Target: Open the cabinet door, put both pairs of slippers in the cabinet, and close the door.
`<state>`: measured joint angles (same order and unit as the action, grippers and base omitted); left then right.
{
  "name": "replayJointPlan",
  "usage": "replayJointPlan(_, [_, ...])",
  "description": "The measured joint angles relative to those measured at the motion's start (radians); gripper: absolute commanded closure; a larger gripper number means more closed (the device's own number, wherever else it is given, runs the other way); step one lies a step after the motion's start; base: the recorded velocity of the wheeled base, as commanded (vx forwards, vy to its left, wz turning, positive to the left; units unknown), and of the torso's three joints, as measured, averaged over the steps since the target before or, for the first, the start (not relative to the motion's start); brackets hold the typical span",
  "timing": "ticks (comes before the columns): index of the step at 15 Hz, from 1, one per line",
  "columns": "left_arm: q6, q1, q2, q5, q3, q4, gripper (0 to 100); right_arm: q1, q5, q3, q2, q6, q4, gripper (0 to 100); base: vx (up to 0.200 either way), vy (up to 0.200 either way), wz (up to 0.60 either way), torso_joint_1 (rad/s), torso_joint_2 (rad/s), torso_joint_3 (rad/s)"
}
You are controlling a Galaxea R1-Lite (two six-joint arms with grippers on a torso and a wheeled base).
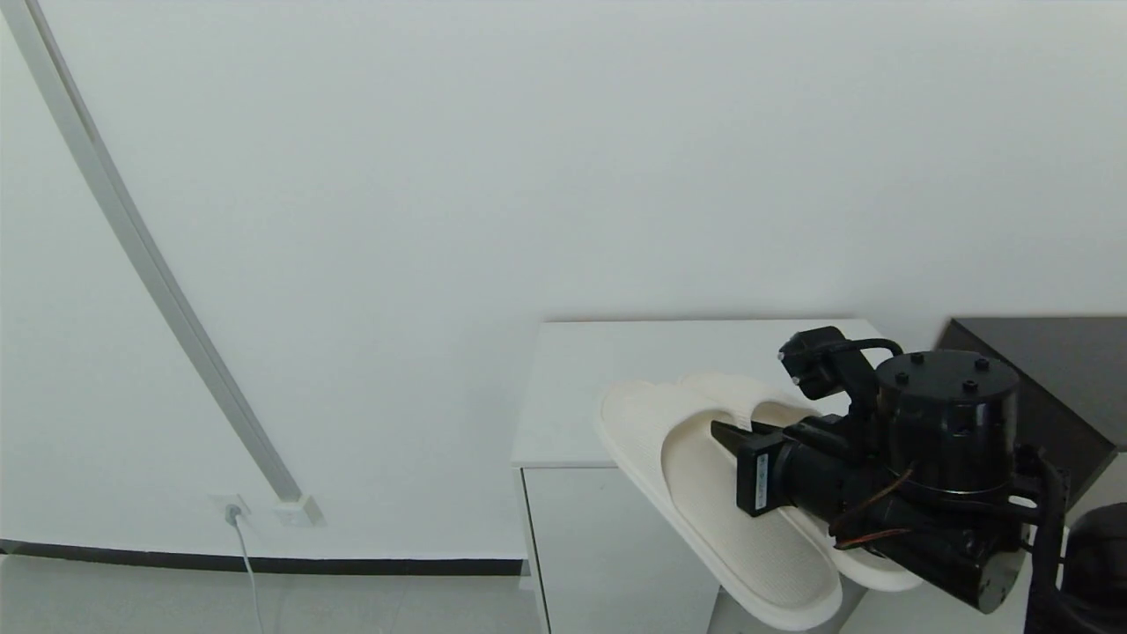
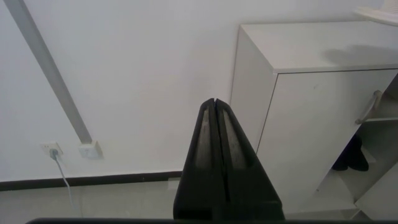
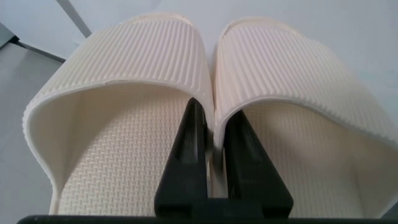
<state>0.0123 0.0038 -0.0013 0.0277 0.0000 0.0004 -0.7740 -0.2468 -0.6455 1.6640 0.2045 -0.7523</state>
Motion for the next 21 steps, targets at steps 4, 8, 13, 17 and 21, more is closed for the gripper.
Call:
replayJointPlan(4, [0.0,0.0,0.0,0.0,0.0,0.0,100,-0.015,0.0,0.007,-0.007,-0.002,0.001,100,-0.2,0.0,0.0,-0.005,0.0,0.005])
replayJointPlan(8, [-0.001,0.0,0.0,0.0,0.0,0.0,100,-0.022,-0.008,0.01,-0.007,-0.004,0.001,100,-0.1,0.0,0.0,0.001,0.0,0.002])
replayJointPlan(13, [-0.001,0.0,0.0,0.0,0.0,0.0,100,-0.023,-0.011,0.012,-0.004,-0.007,0.002,100,0.0,0.0,0.0,0.0,0.0,0.0])
replayJointPlan(17, [0.0,0.0,0.0,0.0,0.0,0.0,100,-0.023,-0.012,0.02,-0.004,-0.008,0.0,100,0.0,0.0,0.0,0.0,0.0,0.0])
replayJointPlan(21, [-0.001,0.0,0.0,-0.001,0.0,0.0,100,-0.022,-0.005,0.022,-0.004,-0.008,0.001,100,0.0,-0.15,0.0,0.002,0.0,-0.001])
